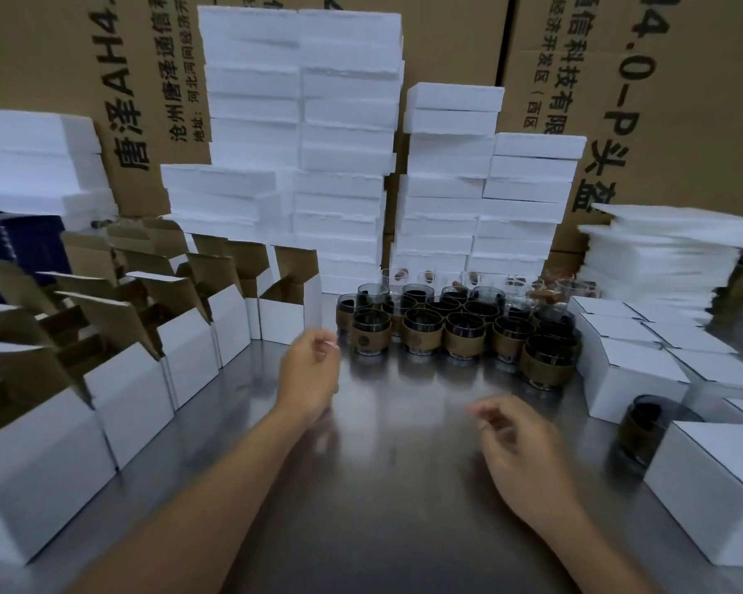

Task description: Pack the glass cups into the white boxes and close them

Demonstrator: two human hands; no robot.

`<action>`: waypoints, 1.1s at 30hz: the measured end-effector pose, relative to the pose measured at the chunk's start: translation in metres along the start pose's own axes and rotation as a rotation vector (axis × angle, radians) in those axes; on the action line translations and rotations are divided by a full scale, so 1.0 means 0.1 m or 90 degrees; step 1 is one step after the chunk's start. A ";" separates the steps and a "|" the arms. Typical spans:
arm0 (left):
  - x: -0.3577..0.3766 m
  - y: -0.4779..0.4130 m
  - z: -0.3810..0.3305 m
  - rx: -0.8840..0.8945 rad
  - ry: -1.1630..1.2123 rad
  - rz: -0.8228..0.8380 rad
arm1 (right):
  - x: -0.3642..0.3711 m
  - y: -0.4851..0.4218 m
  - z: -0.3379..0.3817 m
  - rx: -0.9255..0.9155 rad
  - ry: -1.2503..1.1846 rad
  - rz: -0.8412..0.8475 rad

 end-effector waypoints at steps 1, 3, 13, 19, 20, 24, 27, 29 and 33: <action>-0.06 -0.12 0.05 -0.002 -0.030 -0.016 | 0.01 0.00 0.02 -0.015 0.016 0.004; -0.17 -0.34 0.13 -0.003 -0.104 -0.046 | 0.04 0.01 0.05 -0.029 0.037 0.015; -0.18 -0.82 0.24 0.014 -0.377 0.016 | 0.10 0.01 0.01 -0.043 0.107 0.042; -0.26 -0.77 0.07 0.044 -0.401 -0.045 | 0.11 0.01 -0.02 -0.035 0.096 0.046; -0.26 -0.74 0.04 0.052 -0.405 -0.044 | 0.10 0.01 -0.01 -0.037 0.093 0.044; -0.25 -0.55 -0.20 0.150 -0.448 -0.048 | 0.07 0.01 0.02 -0.044 0.081 0.026; -0.24 -0.26 -0.54 0.287 -0.472 -0.080 | 0.06 0.02 0.03 -0.039 0.101 0.022; -0.20 0.02 -0.80 0.382 -0.480 -0.096 | 0.05 0.03 0.05 -0.033 0.114 0.025; -0.03 0.59 -1.19 0.474 -0.446 -0.061 | 0.06 0.05 0.07 -0.021 0.086 0.054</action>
Point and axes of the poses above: each hand's wrist, its own y-axis away from the middle knuckle, its own x-axis out of the palm, z = x × y, the point moved 9 cm from there along -y, towards the middle knuckle, and after that the axes turned 1 degree about y, right-handed, at the moved point
